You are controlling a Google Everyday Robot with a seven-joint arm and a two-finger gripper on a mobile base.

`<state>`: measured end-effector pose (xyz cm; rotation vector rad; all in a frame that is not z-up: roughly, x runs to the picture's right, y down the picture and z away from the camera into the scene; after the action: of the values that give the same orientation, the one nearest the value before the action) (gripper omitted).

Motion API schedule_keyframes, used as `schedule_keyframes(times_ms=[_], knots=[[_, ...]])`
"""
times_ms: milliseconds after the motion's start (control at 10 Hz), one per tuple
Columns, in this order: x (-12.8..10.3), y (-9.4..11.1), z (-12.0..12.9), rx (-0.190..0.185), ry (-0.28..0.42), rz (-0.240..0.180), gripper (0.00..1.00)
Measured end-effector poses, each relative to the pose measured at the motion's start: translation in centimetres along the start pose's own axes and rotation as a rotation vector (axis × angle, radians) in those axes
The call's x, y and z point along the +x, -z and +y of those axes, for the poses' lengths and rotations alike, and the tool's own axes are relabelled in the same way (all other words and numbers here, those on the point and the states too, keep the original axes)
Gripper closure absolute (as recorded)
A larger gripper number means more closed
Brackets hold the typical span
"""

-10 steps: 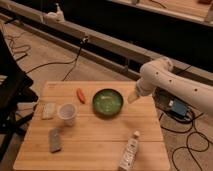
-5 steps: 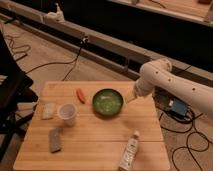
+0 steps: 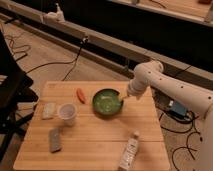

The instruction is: Drag the ceramic bowl in a circle

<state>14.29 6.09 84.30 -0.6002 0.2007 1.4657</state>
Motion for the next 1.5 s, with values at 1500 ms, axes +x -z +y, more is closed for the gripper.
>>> schedule_keyframes(times_ms=[1500], knots=[[3.1, -8.2, 1.5, -0.044, -0.034, 0.166, 0.53]])
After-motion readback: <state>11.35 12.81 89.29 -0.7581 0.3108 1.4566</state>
